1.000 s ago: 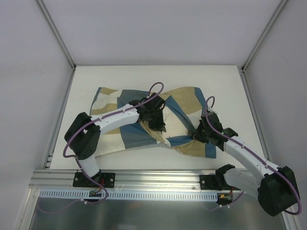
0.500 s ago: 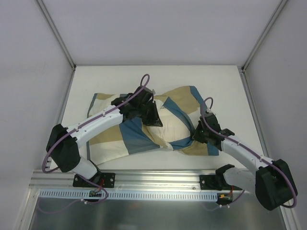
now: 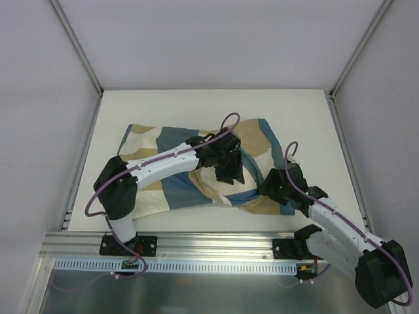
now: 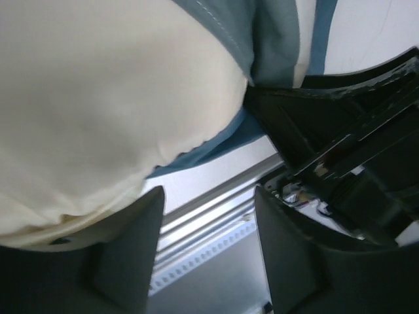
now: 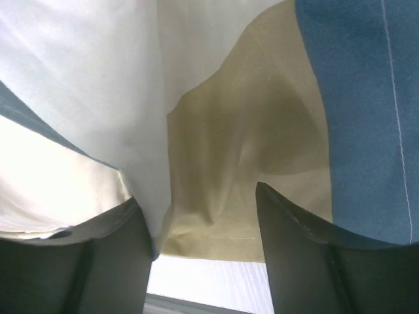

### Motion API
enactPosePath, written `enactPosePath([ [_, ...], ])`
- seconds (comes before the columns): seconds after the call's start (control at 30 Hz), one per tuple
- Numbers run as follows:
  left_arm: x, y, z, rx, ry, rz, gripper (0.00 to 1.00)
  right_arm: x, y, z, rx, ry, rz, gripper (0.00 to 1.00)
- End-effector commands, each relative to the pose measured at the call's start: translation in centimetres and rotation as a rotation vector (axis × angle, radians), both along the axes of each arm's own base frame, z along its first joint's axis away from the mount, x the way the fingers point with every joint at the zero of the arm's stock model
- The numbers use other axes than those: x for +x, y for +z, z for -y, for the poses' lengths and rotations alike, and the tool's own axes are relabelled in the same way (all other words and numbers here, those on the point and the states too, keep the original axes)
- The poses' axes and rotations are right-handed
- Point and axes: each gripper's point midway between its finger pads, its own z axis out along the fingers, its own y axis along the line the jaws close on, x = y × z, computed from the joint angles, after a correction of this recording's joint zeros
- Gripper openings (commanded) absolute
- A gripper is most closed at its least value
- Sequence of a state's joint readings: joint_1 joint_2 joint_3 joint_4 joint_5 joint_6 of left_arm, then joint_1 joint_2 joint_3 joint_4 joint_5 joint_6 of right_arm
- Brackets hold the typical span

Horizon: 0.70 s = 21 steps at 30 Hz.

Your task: Remove the pillowcase from the pillow

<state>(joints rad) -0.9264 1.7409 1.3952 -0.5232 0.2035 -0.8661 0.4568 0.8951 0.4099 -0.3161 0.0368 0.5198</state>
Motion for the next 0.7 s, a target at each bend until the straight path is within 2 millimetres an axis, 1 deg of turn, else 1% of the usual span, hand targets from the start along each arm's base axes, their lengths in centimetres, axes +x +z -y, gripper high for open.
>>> enactPosePath([
  [0.0, 0.7, 1.1, 1.2, 0.054, -0.007, 0.080, 0.62, -0.9, -1.0, -0.2, 0.007, -0.001, -0.055, 0.56],
  [0.03, 0.4, 0.9, 1.5, 0.074, -0.018, 0.092, 0.69, -1.0, -1.1, -0.2, 0.009, 0.002, -0.060, 0.51],
  [0.07, 0.6, 0.9, 1.6, 0.089, -0.017, 0.107, 0.73, -0.9, -1.1, -0.2, 0.011, -0.001, -0.059, 0.36],
  [0.1, 0.5, 0.8, 1.8, 0.101, -0.026, 0.109, 0.76, -0.6, -1.0, -0.4, 0.018, 0.000, -0.046, 0.28],
  [0.13, 0.4, 0.5, 2.1, 0.117, -0.036, 0.108, 0.77, -0.9, -1.0, -1.2, 0.058, 0.019, -0.057, 0.19],
  [0.17, 0.4, 0.4, 2.2, 0.126, -0.037, 0.111, 0.77, -0.8, -0.9, -1.4, 0.075, 0.017, -0.049, 0.04],
  [0.2, 0.3, 0.0, 2.3, 0.136, -0.042, 0.106, 0.76, -0.5, -0.6, -1.8, 0.101, 0.018, -0.033, 0.01],
  [0.27, -0.1, -0.3, 2.7, 0.138, -0.051, 0.093, 0.75, -0.3, -0.2, -2.3, 0.144, 0.010, -0.004, 0.01],
  [0.4, -0.7, -1.3, 3.3, 0.156, -0.070, 0.078, 0.75, -0.3, 0.0, -2.8, 0.184, 0.004, -0.001, 0.01],
  [0.5, -0.9, -2.1, 3.0, 0.186, -0.072, 0.069, 0.74, -0.2, 0.2, -3.1, 0.210, -0.003, -0.002, 0.01],
  [0.57, -1.0, -2.7, 2.3, 0.210, -0.063, 0.069, 0.73, -0.3, 0.4, -3.4, 0.239, -0.006, 0.004, 0.01],
  [0.63, -0.7, -2.9, 2.1, 0.223, -0.058, 0.080, 0.74, -0.3, 0.6, -3.6, 0.262, -0.008, 0.010, 0.01],
  [0.67, -0.6, -2.7, 2.3, 0.219, -0.061, 0.086, 0.74, -0.3, 0.8, -3.6, 0.273, -0.008, 0.014, 0.01],
])
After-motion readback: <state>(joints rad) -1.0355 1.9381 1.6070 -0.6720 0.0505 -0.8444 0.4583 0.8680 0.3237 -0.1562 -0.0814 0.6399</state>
